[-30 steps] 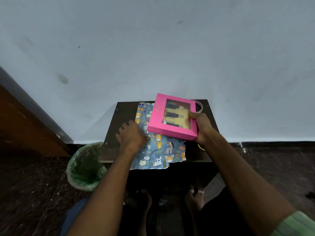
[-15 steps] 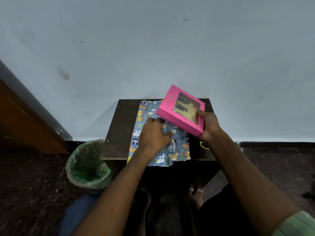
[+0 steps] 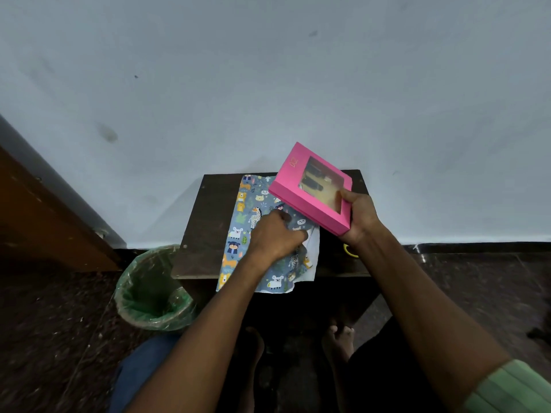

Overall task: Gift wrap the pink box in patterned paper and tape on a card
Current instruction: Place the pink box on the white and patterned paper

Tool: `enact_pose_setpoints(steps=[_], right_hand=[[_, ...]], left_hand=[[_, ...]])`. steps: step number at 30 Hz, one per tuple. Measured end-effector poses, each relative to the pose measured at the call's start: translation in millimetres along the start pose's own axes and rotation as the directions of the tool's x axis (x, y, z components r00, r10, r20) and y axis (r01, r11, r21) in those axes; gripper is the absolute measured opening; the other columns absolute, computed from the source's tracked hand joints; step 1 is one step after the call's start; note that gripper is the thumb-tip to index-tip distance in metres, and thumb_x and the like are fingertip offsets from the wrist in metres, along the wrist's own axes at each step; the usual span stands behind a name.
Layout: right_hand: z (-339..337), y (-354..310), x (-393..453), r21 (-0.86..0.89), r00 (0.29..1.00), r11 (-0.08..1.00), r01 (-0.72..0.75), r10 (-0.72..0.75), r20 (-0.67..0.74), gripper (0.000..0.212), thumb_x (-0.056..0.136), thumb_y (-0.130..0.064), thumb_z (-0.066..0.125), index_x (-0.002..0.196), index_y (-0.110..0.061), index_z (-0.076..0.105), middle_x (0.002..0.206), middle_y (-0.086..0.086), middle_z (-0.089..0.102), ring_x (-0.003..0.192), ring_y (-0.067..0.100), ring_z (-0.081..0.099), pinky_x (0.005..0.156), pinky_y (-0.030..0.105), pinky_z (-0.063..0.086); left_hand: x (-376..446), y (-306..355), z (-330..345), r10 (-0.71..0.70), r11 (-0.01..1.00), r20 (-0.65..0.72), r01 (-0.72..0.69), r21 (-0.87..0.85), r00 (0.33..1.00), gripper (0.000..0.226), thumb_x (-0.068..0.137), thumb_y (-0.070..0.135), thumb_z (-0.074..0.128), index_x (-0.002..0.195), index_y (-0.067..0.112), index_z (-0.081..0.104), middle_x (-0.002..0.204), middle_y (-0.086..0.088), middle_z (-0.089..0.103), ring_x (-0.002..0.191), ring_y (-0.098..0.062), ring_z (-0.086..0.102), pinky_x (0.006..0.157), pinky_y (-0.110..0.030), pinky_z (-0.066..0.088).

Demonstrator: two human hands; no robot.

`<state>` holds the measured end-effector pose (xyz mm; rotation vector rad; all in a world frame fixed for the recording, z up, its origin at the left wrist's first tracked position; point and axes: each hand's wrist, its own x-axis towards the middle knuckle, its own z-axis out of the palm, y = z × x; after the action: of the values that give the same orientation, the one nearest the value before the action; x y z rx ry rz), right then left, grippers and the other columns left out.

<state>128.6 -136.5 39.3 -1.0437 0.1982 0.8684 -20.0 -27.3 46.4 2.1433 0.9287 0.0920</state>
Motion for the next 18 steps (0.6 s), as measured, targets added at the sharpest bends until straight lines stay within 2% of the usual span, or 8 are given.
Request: enact_pose_setpoints(steps=[3,4,6,9,12,14,16,18], right_hand=[[0.2,-0.2,-1.6,0.012,1.0,1.0,0.003,-0.003,-0.01,0.024,0.109,-0.024,0.048,0.128,-0.016,0.06,0.102,0.014,0.075,0.088,0.032,0.073,0.06,0.046,0.065],[0.7,-0.1,-1.7,0.014,1.0,1.0,0.005,-0.005,-0.012,0.023,0.109,-0.023,0.047,0.126,-0.016,0.061,0.101,0.014,0.075,0.088,0.032,0.072,0.06,0.047,0.065],[0.9,0.6,-1.9,0.019,1.0,1.0,0.011,-0.011,-0.018,0.021,0.109,-0.023,0.047,0.121,-0.016,0.063,0.095,0.014,0.078,0.087,0.032,0.072,0.061,0.048,0.065],[0.5,1.5,-2.4,0.021,1.0,1.0,0.015,-0.015,-0.024,0.022,0.108,-0.022,0.047,0.121,-0.015,0.065,0.092,0.013,0.08,0.087,0.033,0.074,0.066,0.049,0.065],[-1.2,1.8,-3.0,0.018,0.999,1.0,0.02,-0.019,-0.036,0.026,0.108,-0.023,0.048,0.127,-0.015,0.064,0.11,0.015,0.078,0.094,0.035,0.074,0.076,0.051,0.065],[-1.9,1.3,-3.3,0.002,0.999,1.0,0.026,-0.025,-0.044,0.026,0.107,-0.023,0.049,0.128,-0.016,0.063,0.116,0.016,0.076,0.097,0.035,0.074,0.077,0.05,0.064],[-1.1,0.4,-4.4,-0.007,0.999,1.0,0.029,-0.029,-0.042,0.025,0.107,-0.023,0.049,0.127,-0.016,0.062,0.116,0.015,0.075,0.097,0.035,0.073,0.077,0.049,0.063],[-0.1,1.0,-4.8,-0.031,0.998,0.999,0.034,-0.036,-0.048,0.022,0.107,-0.023,0.049,0.123,-0.018,0.064,0.113,0.014,0.076,0.096,0.034,0.073,0.079,0.05,0.063]], left_hand=[[-0.7,-8.9,-3.6,0.058,0.998,0.016,-0.058,0.019,0.998,0.009,0.089,0.028,0.076,0.09,0.021,0.081,0.084,0.013,0.075,0.071,-0.008,0.067,0.077,-0.026,0.055],[-2.4,-10.8,-3.8,0.058,0.998,0.011,-0.058,0.02,0.998,0.015,0.089,0.024,0.073,0.078,0.017,0.08,0.075,0.012,0.074,0.064,-0.006,0.065,0.073,-0.024,0.053],[-4.2,-11.4,-7.7,0.035,0.999,-0.012,-0.035,-0.028,0.999,0.027,0.088,0.021,0.066,0.063,0.01,0.069,0.064,0.0,0.068,0.059,-0.017,0.061,0.07,-0.027,0.053],[-0.3,-11.4,-25.4,-0.119,0.952,-0.018,0.108,-0.286,0.993,0.021,0.09,0.025,0.061,0.077,0.008,0.063,0.072,-0.007,0.054,0.067,-0.023,0.048,0.068,-0.036,0.039],[7.0,-26.3,-45.0,-0.3,0.792,0.099,0.306,-0.528,0.949,0.015,0.097,0.025,0.06,0.099,0.012,0.066,0.093,-0.013,0.058,0.085,-0.026,0.055,0.07,-0.036,0.037],[8.0,-38.4,-58.0,-0.33,0.736,0.099,0.321,-0.596,0.939,0.018,0.1,0.021,0.057,0.108,0.008,0.068,0.104,-0.017,0.067,0.092,-0.03,0.063,0.07,-0.034,0.043],[9.0,-52.6,-71.7,-0.359,0.727,0.036,0.304,-0.615,0.933,0.023,0.102,0.016,0.055,0.114,0.004,0.068,0.116,-0.019,0.072,0.101,-0.035,0.068,0.079,-0.036,0.048],[7.0,-65.2,-86.9,-0.414,0.727,-0.037,0.306,-0.615,0.91,0.022,0.104,0.013,0.052,0.117,0.001,0.065,0.117,-0.02,0.071,0.104,-0.038,0.069,0.086,-0.04,0.05]])
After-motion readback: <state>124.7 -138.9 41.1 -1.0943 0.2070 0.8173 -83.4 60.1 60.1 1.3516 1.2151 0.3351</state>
